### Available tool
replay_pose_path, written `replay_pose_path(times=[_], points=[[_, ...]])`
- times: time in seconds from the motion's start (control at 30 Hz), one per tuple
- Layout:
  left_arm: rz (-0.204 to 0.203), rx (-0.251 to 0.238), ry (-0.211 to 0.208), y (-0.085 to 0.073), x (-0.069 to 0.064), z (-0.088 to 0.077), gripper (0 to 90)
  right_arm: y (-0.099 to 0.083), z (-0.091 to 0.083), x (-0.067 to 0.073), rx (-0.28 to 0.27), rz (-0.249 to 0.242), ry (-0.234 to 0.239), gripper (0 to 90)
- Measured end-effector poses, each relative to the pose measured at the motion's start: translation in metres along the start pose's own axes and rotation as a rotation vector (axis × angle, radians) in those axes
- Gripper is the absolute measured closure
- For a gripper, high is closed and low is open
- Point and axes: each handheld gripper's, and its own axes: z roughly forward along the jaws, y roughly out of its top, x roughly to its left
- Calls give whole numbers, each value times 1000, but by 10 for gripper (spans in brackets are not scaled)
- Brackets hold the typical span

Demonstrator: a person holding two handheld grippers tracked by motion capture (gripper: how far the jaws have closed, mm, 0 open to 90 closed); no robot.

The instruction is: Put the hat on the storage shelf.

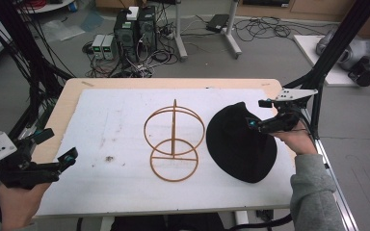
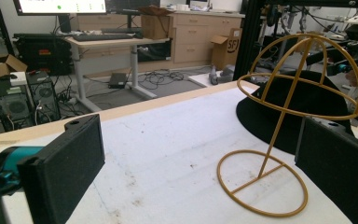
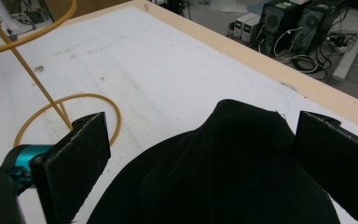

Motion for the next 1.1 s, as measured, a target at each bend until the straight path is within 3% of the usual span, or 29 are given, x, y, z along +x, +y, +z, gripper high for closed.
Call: replay_pose_path(times=[0.37,0.43,0.5,0.6,0.77,0.83,0.97,1.1], points=[[-2,6,7,-2,0,-3,17,-10,16,-4,54,24,-4,52],[-4,7,9,-2,0,-4,17,-10,19,-4,61,25,-5,79],[-6,5,9,-2,0,-4,17,-10,19,-4,66,26,-1,171],[-5,5,8,-2,1,-4,17,-10,20,-3,73,23,3,199],[-4,4,9,-2,1,-4,17,-12,22,-2,105,29,-6,356],[-5,6,15,-2,1,-4,17,-14,23,-3,122,42,-9,491],[-12,4,18,-3,2,-3,17,-16,21,0,107,15,-8,711],[-11,6,18,-3,2,-3,17,-17,20,0,122,-10,-19,833]])
